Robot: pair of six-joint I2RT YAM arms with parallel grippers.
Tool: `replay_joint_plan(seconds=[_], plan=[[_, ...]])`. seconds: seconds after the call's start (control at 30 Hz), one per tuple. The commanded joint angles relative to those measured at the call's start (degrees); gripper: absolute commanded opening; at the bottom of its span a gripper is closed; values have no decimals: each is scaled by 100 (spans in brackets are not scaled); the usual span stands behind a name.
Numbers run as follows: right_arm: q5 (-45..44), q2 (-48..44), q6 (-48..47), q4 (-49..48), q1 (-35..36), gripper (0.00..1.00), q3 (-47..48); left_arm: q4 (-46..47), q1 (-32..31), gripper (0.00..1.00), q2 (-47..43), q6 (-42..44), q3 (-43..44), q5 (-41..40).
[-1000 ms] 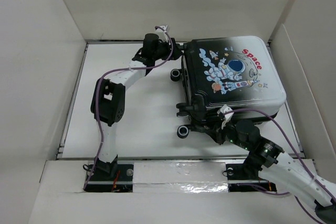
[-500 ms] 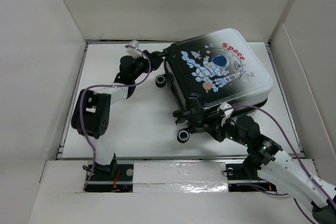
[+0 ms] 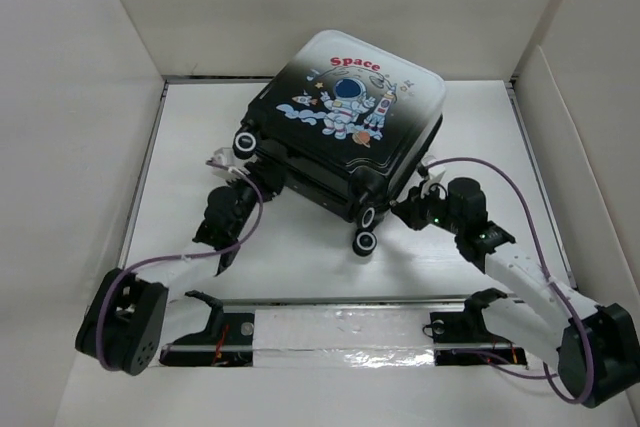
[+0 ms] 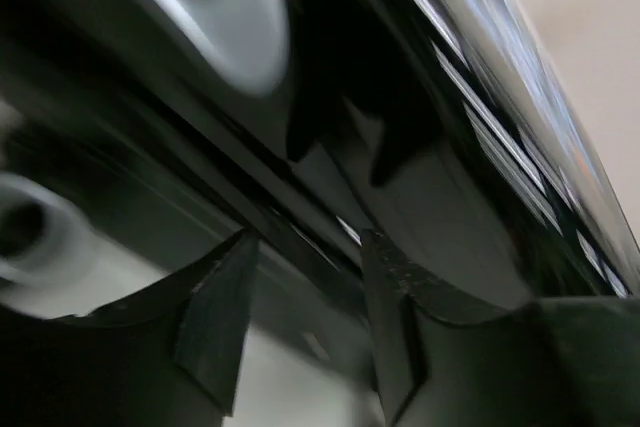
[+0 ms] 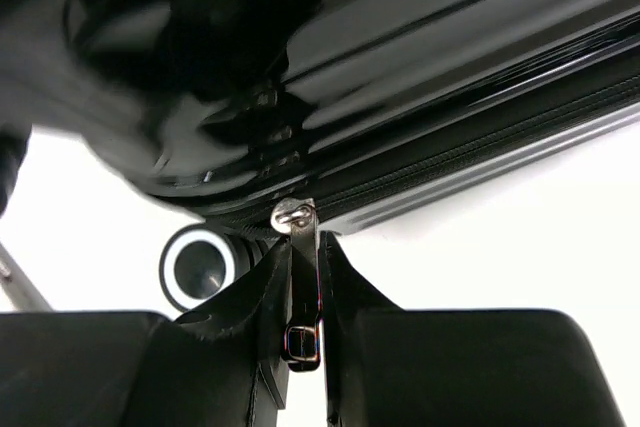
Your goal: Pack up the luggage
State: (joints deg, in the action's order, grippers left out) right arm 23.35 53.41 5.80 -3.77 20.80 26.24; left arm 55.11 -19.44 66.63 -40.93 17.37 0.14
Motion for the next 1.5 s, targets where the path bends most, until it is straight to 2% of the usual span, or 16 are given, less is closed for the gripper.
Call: replay_joint_plan(seconds=[0.0, 0.13, 0.17, 0.27, 0.37, 0.4, 0.47, 0.53, 0.57, 0.67, 0.73, 0.93, 1.07, 1.13, 1.27, 1.47], plan=[[83, -539, 324, -1540, 1045, 0, -381, -667, -534, 0, -553, 102, -234, 495], [-978, -1665, 816, -1241, 1646, 0, -1260, -1554, -534, 0, -949, 392, 91, 767], [-1095, -1824, 774, -1127, 1647, 0, -1288, -1826, -534, 11, -1002, 549, 144, 846], [-1018, -1738, 327, -758, 1175, 0, -999, -1550, -587, 50, -1415, 595, -101, 1443], [-552, -1167, -16, -449, 700, 0, -472, -1250, -587, 61, -1627, 489, -251, 2409], [-473, -1079, -35, -467, 619, 0, -375, -1170, -639, 63, -1636, 480, -234, 2908], [-271, -929, -44, -607, 487, 0, -339, -1169, -1077, 64, -1662, 533, -146, 3018], [-270, -894, -35, -791, 416, 0, -347, -1318, -1569, 64, -1636, 787, 91, 2799], [-261, -867, -27, -853, 364, 0, -348, -1415, -2041, 65, -1618, 840, 161, 2676], [-217, -858, -44, -889, 311, 0, -286, -1398, -2668, 68, -1452, 1007, 372, 2315], [-208, -876, -79, -793, 258, 0, -234, -1389, -2854, 69, -1198, 1025, 557, 2306], [-15, -1025, -88, -502, 258, 0, -242, -520, -3214, 67, -224, 744, 960, 2614], [-216, -1393, 209, -397, 775, 0, -602, -414, -3329, 64, 332, 797, 1576, 2640], [-392, -1578, 351, -248, 1258, 0, -813, -448, -3329, 63, 551, 937, 1961, 2544], [-1033, -2044, 667, 51, 2128, 0, -866, -1247, -3329, 61, 1009, 1341, 2894, 2499], [-1650, -2194, 913, 246, 3281, 0, -691, -1441, -3268, 57, 1659, 1263, 3738, 2561]])
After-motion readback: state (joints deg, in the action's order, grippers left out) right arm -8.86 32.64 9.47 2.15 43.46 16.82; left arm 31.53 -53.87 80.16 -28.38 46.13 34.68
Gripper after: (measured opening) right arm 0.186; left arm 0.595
